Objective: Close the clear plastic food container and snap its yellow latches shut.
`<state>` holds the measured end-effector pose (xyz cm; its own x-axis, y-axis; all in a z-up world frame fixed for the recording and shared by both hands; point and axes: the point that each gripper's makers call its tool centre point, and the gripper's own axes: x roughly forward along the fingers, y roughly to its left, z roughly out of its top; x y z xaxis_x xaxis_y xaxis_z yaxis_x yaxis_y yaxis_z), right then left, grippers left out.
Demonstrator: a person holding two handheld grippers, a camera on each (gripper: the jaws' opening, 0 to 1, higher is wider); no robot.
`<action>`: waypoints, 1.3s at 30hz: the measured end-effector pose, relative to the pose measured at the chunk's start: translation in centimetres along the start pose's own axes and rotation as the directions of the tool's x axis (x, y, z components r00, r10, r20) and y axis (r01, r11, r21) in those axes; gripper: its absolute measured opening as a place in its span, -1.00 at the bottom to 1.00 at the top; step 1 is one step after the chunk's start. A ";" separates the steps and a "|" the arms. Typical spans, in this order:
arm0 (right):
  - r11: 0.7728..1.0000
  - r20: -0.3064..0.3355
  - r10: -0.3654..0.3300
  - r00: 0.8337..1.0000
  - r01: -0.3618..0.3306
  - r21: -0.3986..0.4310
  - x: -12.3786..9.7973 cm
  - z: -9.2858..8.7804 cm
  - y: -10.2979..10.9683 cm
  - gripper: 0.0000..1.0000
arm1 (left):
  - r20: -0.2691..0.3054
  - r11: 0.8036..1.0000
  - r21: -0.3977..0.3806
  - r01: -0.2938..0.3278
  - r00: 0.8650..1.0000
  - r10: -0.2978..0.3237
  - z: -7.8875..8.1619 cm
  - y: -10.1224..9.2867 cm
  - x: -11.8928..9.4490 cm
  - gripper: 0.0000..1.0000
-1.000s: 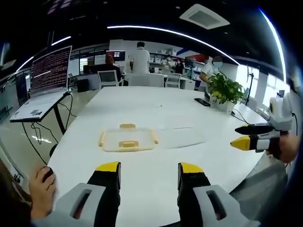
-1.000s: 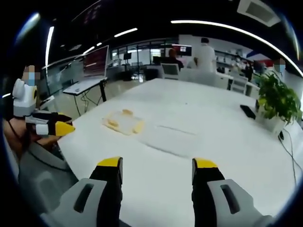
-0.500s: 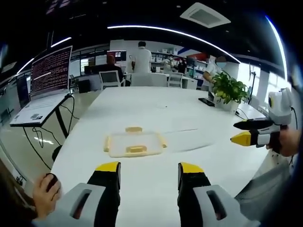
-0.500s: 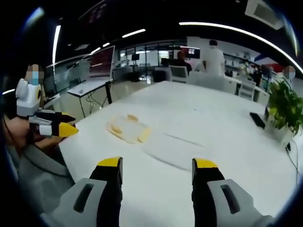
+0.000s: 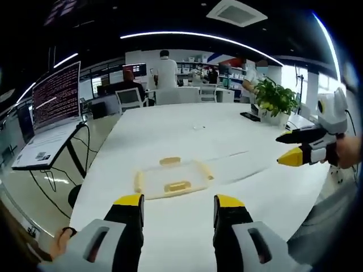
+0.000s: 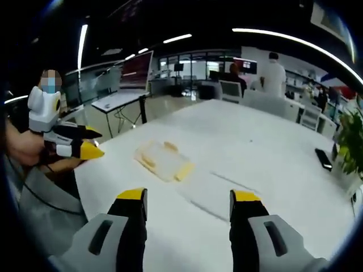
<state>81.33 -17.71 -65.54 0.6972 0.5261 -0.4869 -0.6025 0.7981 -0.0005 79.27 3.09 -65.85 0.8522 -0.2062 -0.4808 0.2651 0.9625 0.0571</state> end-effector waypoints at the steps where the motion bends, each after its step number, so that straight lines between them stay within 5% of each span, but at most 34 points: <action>1: 1.000 0.001 0.006 1.000 -0.006 -0.004 0.2 0.2 0.0 0.11 | -0.001 1.000 0.007 0.004 1.000 -0.004 0.0 0.1 0.2 -0.13; 19: 0.973 -0.034 0.147 0.989 -0.151 -0.175 5.1 1.9 0.8 0.12 | -0.064 0.986 0.143 0.085 0.995 -0.077 0.3 1.7 3.7 -0.13; 24: 0.936 -0.081 0.189 0.979 -0.205 -0.287 6.6 2.2 0.9 0.12 | -0.089 0.974 0.193 0.122 0.990 -0.107 0.3 2.1 4.8 -0.11; 29: 0.924 -0.076 0.214 0.974 -0.227 -0.308 7.9 3.3 0.8 0.13 | -0.106 0.957 0.239 0.161 0.985 -0.139 0.7 2.3 5.7 -0.11; 34: 0.903 -0.093 0.242 0.966 -0.259 -0.343 9.1 3.8 1.0 0.13 | -0.129 0.933 0.299 0.202 0.977 -0.170 1.1 2.7 6.6 -0.10; 39: 0.857 -0.141 0.287 0.948 -0.320 -0.404 10.2 3.5 1.2 0.12 | -0.195 0.859 0.421 0.292 0.954 -0.229 0.8 2.5 7.4 -0.09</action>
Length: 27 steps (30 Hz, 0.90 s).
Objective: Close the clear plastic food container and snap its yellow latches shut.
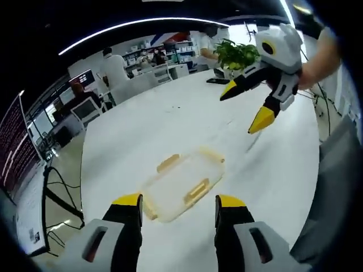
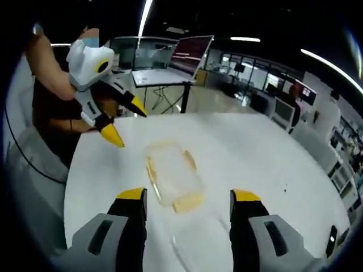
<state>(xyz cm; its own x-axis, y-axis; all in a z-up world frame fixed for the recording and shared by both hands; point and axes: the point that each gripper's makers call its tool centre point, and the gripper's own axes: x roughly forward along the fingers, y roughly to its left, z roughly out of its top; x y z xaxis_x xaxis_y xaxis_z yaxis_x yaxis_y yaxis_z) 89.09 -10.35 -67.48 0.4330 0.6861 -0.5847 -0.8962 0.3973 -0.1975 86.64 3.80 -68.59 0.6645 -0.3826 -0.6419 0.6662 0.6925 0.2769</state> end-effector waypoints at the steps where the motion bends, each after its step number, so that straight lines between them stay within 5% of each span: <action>1: 1.000 -0.003 0.004 1.000 -0.004 -0.019 0.2 -0.1 0.0 0.12 | 0.001 1.000 0.009 0.018 1.000 -0.018 0.0 -0.2 0.2 -0.08; 14: 0.996 -0.038 0.071 0.997 -0.073 -0.054 2.4 -0.6 -0.1 0.12 | -0.036 0.993 0.070 0.091 0.995 -0.089 -0.8 0.6 1.3 -0.06; 27: 0.977 -0.119 0.194 0.974 -0.202 -0.062 4.6 -2.5 1.0 0.12 | -0.113 0.959 0.190 0.210 0.975 -0.191 -1.7 1.5 3.0 -0.05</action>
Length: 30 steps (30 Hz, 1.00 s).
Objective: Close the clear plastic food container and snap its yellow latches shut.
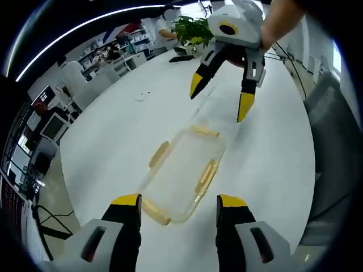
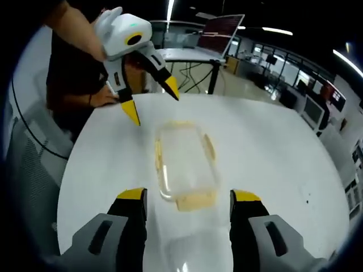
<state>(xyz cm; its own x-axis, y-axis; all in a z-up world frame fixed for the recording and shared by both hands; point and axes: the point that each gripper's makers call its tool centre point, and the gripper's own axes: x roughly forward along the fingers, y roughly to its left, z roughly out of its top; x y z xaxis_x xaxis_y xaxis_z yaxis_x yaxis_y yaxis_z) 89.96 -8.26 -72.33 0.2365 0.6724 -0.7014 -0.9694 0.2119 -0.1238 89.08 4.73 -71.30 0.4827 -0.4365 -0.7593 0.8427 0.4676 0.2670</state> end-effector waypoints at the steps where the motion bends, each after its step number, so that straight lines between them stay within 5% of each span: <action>1: 1.000 -0.005 0.004 1.000 -0.004 -0.002 0.2 -0.1 -0.1 0.12 | -0.007 1.000 0.021 0.010 1.000 -0.010 -0.1 0.1 0.1 -0.05; 16: 0.995 -0.094 0.094 0.991 -0.096 -0.018 2.4 -1.8 -0.5 0.10 | -0.049 0.986 0.117 0.116 0.993 -0.111 -1.5 1.7 1.9 -0.05; 30: 0.990 -0.119 0.137 0.983 -0.138 -0.008 3.7 -2.4 -0.6 0.10 | -0.080 0.948 0.181 0.261 0.965 -0.251 -2.5 2.1 3.4 -0.02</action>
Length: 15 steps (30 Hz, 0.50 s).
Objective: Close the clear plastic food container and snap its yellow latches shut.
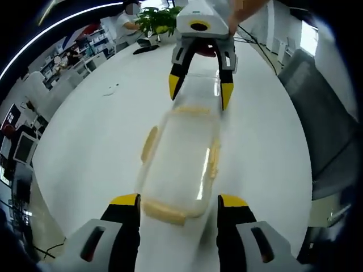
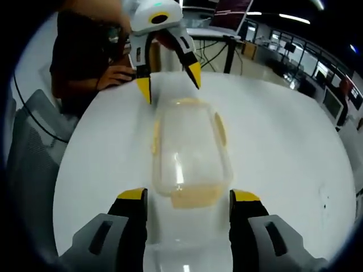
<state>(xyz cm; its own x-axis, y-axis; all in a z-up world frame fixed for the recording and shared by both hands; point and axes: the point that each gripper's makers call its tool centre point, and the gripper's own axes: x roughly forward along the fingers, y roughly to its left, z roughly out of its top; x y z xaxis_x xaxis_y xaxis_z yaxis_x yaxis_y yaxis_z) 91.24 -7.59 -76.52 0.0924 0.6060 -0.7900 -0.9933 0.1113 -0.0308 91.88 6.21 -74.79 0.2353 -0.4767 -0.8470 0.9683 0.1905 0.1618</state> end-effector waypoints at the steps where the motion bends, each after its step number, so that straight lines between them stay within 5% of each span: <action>1: 1.000 -0.002 0.003 1.000 -0.003 -0.001 0.1 0.0 0.0 0.11 | -0.002 1.000 0.008 0.003 1.000 -0.003 -0.1 0.1 0.0 -0.02; 15: 0.999 -0.028 0.025 0.999 -0.025 -0.026 0.2 0.0 0.0 0.11 | -0.055 0.987 0.114 0.114 0.993 -0.108 -1.9 0.7 1.0 -0.03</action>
<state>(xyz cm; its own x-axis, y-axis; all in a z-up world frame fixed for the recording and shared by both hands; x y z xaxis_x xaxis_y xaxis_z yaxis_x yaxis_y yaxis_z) 91.26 -7.46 -76.68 0.0659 0.5860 -0.8076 -0.9968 0.0757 -0.0264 92.60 7.51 -76.44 0.1243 -0.4468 -0.8859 0.9920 0.0357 0.1212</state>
